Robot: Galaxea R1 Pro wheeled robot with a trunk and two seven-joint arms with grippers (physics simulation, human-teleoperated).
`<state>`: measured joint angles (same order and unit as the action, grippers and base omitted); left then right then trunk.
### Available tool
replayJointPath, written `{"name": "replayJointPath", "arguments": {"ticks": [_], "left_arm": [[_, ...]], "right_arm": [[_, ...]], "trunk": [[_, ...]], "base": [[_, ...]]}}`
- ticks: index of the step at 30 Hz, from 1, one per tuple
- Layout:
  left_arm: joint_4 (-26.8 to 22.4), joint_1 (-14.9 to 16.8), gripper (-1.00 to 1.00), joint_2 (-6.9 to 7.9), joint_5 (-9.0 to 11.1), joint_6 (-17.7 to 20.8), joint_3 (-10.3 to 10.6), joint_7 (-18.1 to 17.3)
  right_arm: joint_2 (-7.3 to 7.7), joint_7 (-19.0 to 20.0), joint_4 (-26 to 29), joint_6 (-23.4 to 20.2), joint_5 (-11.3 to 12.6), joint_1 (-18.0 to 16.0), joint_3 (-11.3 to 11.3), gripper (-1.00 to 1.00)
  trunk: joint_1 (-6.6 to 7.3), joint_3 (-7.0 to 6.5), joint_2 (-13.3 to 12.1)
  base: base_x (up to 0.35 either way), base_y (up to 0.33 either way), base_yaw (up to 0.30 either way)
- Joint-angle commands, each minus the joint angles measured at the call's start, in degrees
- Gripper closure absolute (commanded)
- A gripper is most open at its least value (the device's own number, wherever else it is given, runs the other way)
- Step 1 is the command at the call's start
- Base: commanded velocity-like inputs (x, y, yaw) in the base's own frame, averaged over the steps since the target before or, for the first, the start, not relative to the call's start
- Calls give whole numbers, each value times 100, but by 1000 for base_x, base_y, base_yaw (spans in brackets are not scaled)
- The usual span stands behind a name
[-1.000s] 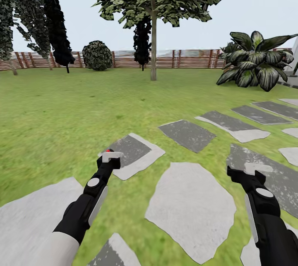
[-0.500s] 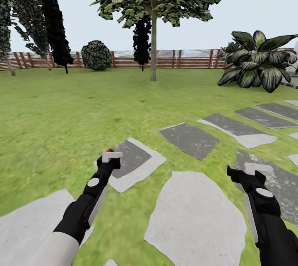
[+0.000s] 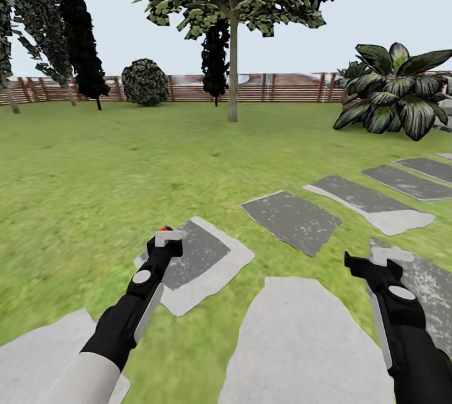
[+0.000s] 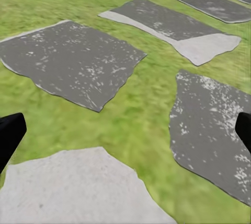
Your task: In the garden, pick up the pesticide atomizer on the floor and spray pesticide onto both trees until each tree trunk is fully covered.
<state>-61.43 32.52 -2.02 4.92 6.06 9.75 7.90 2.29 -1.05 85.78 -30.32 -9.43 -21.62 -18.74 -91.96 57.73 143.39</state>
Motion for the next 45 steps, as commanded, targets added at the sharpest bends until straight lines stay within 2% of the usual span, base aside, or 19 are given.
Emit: {"name": "replayJointPath", "arguments": {"ticks": [1, 45], "left_arm": [[-1, 0, 100, 0, -5, 0, 0, 1], [7, 0, 100, 0, -6, 0, 0, 1]], "right_arm": [[0, 0, 0, 0, 1, 0, 1, -100], [0, -9, 0, 9, -6, 0, 10, -100]], "trunk": [[0, 0, 0], [0, -102, 0]], "base": [[336, 0, 0], [336, 0, -36]]}}
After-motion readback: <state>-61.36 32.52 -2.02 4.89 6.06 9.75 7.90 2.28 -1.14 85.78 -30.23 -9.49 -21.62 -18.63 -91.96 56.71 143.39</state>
